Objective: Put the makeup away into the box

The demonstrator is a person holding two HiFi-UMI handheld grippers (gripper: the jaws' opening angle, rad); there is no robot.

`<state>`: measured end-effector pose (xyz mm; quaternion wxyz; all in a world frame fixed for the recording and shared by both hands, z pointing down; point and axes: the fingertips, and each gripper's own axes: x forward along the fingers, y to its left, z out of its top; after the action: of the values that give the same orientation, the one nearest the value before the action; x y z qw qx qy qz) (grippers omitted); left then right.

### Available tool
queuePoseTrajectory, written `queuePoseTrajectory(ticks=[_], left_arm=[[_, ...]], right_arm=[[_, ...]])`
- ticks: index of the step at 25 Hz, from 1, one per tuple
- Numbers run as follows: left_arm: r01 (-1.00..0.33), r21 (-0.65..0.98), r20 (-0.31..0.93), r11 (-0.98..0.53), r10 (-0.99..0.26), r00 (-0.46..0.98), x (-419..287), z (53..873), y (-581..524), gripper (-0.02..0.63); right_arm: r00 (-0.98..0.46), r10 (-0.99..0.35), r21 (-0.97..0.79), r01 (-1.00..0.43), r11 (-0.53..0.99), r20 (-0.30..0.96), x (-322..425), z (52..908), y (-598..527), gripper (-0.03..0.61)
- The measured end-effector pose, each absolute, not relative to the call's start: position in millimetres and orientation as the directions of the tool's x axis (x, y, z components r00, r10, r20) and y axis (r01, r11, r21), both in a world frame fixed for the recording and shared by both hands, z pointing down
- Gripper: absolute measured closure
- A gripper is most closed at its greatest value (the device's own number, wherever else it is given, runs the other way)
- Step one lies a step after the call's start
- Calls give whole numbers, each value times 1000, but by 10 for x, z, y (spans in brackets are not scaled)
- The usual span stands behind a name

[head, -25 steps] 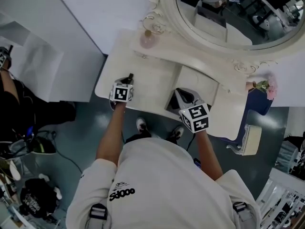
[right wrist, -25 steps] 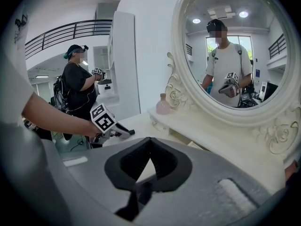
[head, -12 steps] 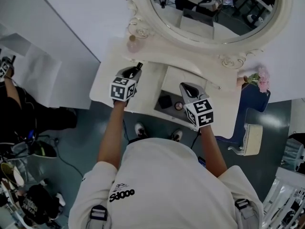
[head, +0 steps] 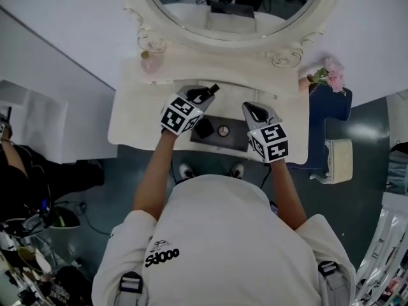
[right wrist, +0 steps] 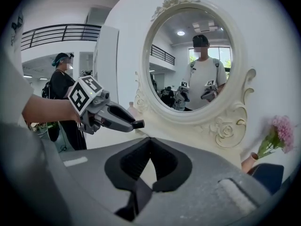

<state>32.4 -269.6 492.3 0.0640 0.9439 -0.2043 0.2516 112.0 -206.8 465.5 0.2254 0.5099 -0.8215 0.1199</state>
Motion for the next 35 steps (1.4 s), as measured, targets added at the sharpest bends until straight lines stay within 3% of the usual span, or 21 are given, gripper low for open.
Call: queuePoseTrajectory(ticks=[8,13,21,30,35], left_arm=[[-142,-23,607,-990,-127,784,1054,5314,-2005,494],[26,9,716,-1000,25,698,1244,5750,-1585,494],[231,-75,871,-970,49,489,1318,6487,-1282,492],[311,-63,870,-948,100,483,1511,6592,-1183,482],[253,-61,864,-966,76,498,1449,6655,-1291,387]], right_arm=[[-301,-795,-1,-936,353,527,1528,4858,-1749,577],[-265,-787,-20,-952,307,557,1659,5015,-1566,577],[-226,-772,-52,-969,243,595,1800,5221,-1332,577],[-206,-758,-63,-975,213,619,1959,5293,-1203,577],[-207,-755,-63,-975,215,623,2008,5332,-1226,577]])
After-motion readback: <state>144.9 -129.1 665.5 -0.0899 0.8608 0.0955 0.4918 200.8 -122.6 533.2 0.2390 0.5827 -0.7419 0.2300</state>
